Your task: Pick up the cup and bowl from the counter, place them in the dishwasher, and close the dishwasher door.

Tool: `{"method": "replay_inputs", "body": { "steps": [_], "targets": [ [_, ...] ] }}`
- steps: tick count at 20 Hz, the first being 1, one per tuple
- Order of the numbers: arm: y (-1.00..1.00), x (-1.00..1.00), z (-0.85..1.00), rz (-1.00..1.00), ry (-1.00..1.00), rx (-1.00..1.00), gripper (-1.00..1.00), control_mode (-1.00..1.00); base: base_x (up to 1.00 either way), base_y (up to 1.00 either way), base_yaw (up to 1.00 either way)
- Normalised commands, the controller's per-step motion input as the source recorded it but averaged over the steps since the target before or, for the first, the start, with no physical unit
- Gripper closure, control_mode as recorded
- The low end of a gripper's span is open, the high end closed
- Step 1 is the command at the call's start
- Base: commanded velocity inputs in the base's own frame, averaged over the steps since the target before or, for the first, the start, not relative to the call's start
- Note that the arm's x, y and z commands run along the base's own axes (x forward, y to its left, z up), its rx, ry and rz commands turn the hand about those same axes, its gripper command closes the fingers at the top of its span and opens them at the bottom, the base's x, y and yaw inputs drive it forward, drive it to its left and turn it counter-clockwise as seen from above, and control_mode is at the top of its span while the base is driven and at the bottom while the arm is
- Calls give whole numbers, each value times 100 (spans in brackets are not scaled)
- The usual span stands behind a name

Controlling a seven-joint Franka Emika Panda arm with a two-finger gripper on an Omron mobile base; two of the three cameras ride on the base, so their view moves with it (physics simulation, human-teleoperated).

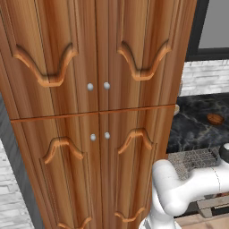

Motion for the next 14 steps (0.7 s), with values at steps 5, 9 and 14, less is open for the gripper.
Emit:
{"method": "replay_inputs", "body": {
  "steps": [5,9,14],
  "targets": [
    [65,-1,0,-33,-19,-19,-100,-100,0,0,0],
    [62,3,0,-47,-11,-4,-100,-100,0,0,0],
    [75,17,-22,-50,-3,0,-100,-100,0,0,0]
  ]
}}
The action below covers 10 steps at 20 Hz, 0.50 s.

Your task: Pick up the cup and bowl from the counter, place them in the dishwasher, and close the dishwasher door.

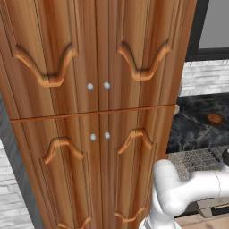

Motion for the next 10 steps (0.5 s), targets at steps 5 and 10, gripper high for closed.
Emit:
{"method": "replay_inputs", "body": {
  "steps": [5,10],
  "targets": [
    [97,47,-30,-40,0,-5,-100,-100,0,0,0],
    [89,52,-2,-34,0,-14,-100,-100,0,0,0]
  ]
}}
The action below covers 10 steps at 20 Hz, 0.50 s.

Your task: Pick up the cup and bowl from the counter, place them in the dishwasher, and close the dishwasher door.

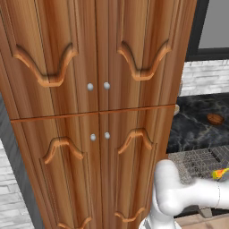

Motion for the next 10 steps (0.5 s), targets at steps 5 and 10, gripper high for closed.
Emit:
{"method": "replay_inputs", "body": {
  "steps": [5,10],
  "targets": [
    [75,56,0,-28,0,-13,-100,-100,0,0,0],
    [45,58,-7,-30,0,-2,-100,-100,0,0,0]
  ]
}}
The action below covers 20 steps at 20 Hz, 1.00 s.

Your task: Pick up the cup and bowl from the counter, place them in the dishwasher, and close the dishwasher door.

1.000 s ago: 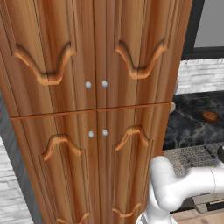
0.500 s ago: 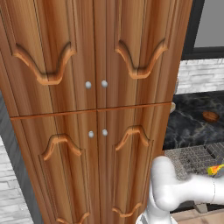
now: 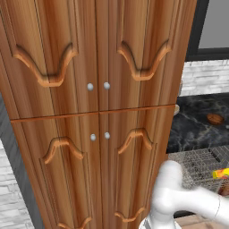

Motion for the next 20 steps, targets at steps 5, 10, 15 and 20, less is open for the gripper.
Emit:
{"method": "replay_inputs", "body": {
  "steps": [5,10,15,20],
  "targets": [
    [-5,56,-6,-22,0,1,-100,-100,0,0,0],
    [-47,62,-2,-5,0,17,-100,-100,0,0,0],
    [-34,85,-15,-1,4,24,-100,-100,0,0,0],
    [1,80,-15,0,4,15,-100,-100,0,0,0]
  ]
}}
